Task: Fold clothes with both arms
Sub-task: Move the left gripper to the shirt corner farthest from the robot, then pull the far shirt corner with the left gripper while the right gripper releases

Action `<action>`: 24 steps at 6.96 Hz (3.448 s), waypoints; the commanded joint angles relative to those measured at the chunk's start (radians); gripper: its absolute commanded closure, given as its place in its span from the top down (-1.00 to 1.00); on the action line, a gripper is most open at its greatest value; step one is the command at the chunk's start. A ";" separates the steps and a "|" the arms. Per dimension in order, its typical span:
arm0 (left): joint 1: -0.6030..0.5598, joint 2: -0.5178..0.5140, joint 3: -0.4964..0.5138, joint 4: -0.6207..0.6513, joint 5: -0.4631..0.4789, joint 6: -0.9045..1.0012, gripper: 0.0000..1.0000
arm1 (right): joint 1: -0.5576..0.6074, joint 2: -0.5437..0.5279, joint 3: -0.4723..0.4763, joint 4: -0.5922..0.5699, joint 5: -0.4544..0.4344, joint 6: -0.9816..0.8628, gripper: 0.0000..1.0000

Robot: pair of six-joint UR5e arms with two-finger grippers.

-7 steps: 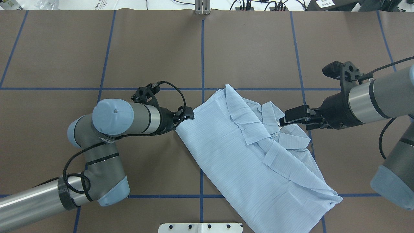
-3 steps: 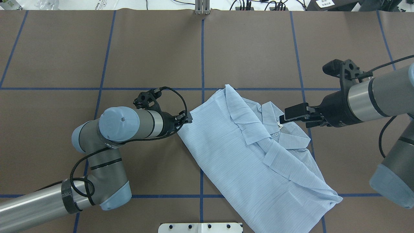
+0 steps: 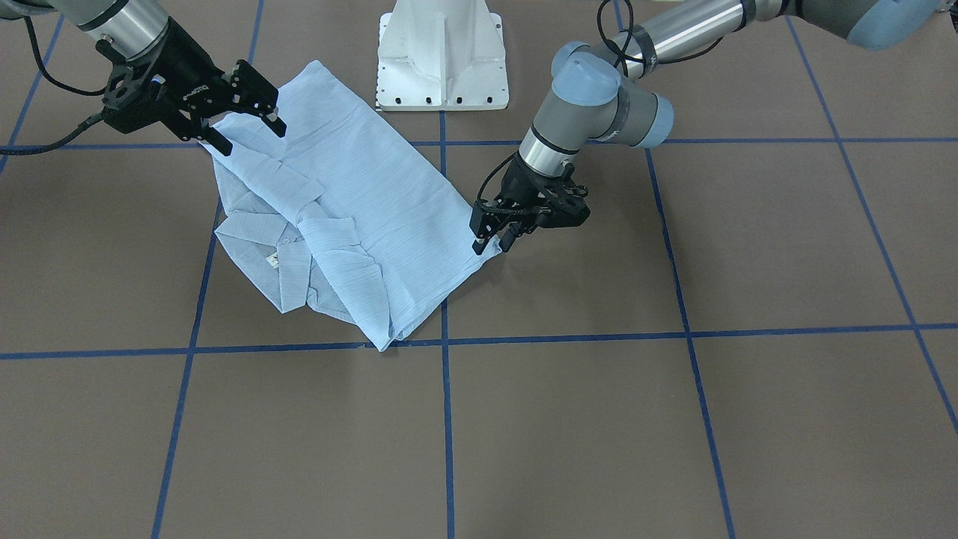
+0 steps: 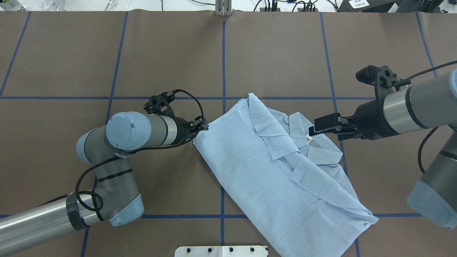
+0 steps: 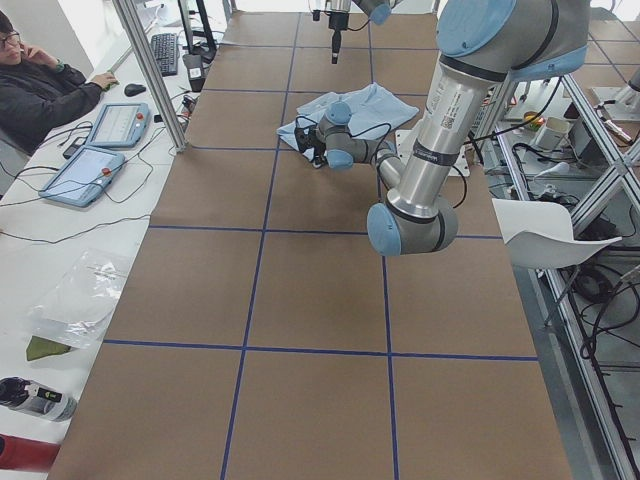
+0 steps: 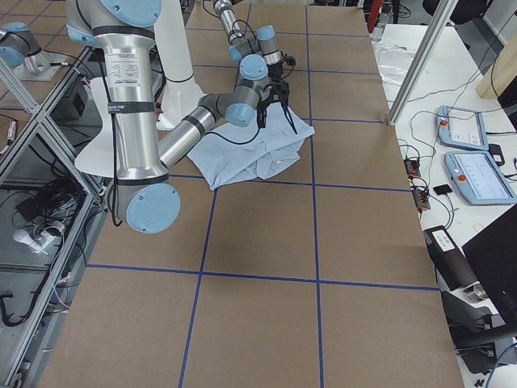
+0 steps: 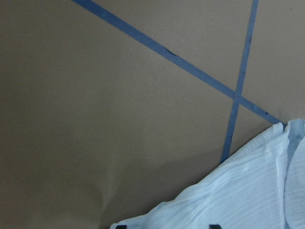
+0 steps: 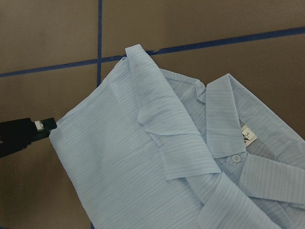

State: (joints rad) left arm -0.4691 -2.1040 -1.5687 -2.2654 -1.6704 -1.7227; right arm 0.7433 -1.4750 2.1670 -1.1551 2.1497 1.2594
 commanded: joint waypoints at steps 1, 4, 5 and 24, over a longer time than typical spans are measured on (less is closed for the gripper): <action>0.000 -0.002 0.018 -0.008 0.000 0.000 0.21 | 0.001 -0.002 -0.004 0.000 -0.001 0.000 1.00; 0.000 -0.011 0.026 -0.009 -0.006 -0.001 -0.30 | 0.002 -0.005 -0.007 0.000 0.001 0.000 1.00; 0.000 -0.011 0.026 -0.009 -0.009 -0.001 -0.79 | 0.002 -0.007 -0.006 0.000 0.001 0.000 1.00; -0.371 -0.409 0.794 -0.367 0.030 0.204 -1.00 | -0.005 0.045 -0.062 0.002 -0.117 -0.003 1.00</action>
State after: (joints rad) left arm -0.8415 -2.5075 -0.7971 -2.6170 -1.6556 -1.5188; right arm 0.7389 -1.4302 2.1049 -1.1535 2.0367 1.2565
